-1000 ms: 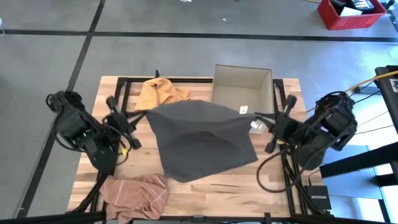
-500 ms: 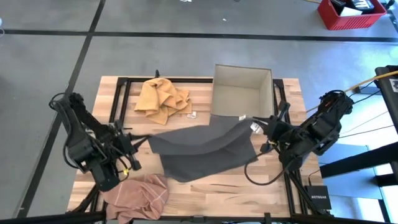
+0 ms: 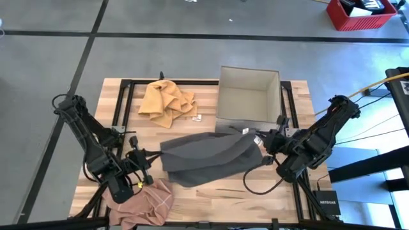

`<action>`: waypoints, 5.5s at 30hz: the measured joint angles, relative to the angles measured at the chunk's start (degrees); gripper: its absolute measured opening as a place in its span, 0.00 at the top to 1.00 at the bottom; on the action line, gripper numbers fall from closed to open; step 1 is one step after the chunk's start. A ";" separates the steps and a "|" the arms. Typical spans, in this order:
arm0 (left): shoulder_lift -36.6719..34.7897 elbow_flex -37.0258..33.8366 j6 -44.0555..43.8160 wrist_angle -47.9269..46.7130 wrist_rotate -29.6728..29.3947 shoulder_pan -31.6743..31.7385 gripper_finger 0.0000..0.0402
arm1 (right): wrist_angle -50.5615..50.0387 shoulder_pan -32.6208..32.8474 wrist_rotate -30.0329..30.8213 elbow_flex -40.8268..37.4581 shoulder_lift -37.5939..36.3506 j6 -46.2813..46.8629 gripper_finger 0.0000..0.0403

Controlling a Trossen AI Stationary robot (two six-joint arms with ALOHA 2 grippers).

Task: Fold towel
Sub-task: Fold the gray towel

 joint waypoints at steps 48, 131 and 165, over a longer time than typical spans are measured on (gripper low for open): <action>23.78 -15.60 14.71 48.79 58.18 16.03 1.00 | 61.29 -4.07 -65.29 -46.64 2.70 22.19 0.99; -9.42 -5.59 11.38 9.72 24.84 9.60 1.00 | 11.29 -1.99 -25.46 -15.43 -13.12 4.42 0.99; 0.60 -9.96 12.44 32.33 24.69 4.55 1.00 | 4.97 11.53 -3.88 -9.55 -13.07 13.75 0.99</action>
